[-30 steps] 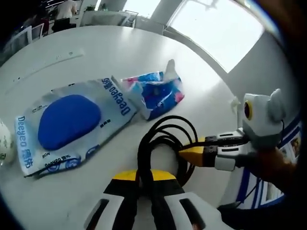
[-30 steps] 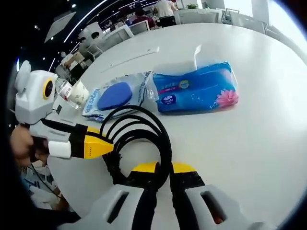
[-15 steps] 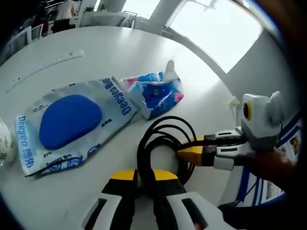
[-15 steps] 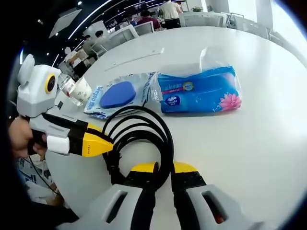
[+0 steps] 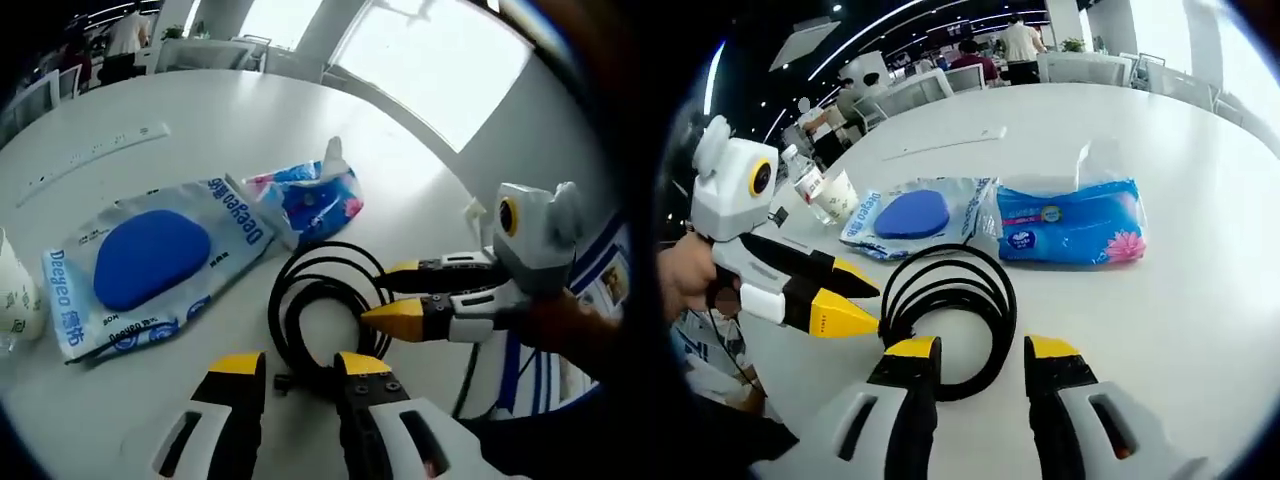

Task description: Arrange the tabletop items into an orderly group along one side of the table until the central work area is clear of visible clutter.

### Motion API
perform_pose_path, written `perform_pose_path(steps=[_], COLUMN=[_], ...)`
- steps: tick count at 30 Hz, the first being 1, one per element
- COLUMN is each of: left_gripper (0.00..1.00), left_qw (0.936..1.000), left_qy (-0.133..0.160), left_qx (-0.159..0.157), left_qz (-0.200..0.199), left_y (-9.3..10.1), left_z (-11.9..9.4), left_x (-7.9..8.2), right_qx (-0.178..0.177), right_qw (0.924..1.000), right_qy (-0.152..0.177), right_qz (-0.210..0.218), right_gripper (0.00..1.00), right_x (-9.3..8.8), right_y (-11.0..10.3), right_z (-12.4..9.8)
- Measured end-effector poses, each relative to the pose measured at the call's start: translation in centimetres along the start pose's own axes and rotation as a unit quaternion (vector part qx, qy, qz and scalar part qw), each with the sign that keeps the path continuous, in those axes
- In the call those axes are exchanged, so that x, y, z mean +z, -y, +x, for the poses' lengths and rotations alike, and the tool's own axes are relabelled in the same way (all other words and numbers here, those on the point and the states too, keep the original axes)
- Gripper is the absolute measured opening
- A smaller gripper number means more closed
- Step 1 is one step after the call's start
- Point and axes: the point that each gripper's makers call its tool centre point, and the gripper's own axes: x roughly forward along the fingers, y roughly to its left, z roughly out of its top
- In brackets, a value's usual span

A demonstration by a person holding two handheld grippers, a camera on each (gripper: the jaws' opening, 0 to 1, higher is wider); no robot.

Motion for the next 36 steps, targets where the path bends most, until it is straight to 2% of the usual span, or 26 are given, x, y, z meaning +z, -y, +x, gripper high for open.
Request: perform_pose_path(steps=[5, 8, 13, 18, 27, 34, 36], left_gripper=[0.33, 0.37, 0.43, 0.44, 0.52, 0.56, 0.59], left_qw=[0.9996, 0.9987, 0.997, 0.9948, 0.9906, 0.986, 0.9843], left_qy=[0.028, 0.05, 0.074, 0.096, 0.118, 0.141, 0.152], left_qx=[0.004, 0.011, 0.025, 0.036, 0.066, 0.086, 0.089], left_qz=[0.004, 0.005, -0.002, 0.0, -0.023, -0.02, -0.015], left_y=[-0.3, -1.0, -2.2, -3.3, -5.7, -7.2, -7.0], left_z=[-1.9, -3.0, -5.4, -7.3, -11.0, -13.7, -14.6], left_x=[-0.2, -0.3, -1.2, -2.3, -4.3, -4.8, -4.6], right_qx=[-0.002, 0.002, 0.006, 0.015, 0.021, 0.03, 0.033], right_qw=[0.9998, 0.9996, 0.999, 0.9982, 0.9964, 0.9955, 0.9951], right_qy=[0.01, 0.013, 0.024, 0.03, 0.053, 0.065, 0.065], right_qz=[-0.018, -0.024, -0.037, -0.05, -0.064, -0.062, -0.067], right_gripper=[0.4, 0.48, 0.54, 0.58, 0.68, 0.77, 0.8], right_x=[0.6, 0.6, 0.9, 0.9, 2.3, 2.4, 2.3], right_y=[0.1, 0.1, -0.2, -0.9, -1.0, -1.6, -1.7], right_z=[-0.9, -1.2, -1.9, -2.6, -3.9, -4.5, -4.8])
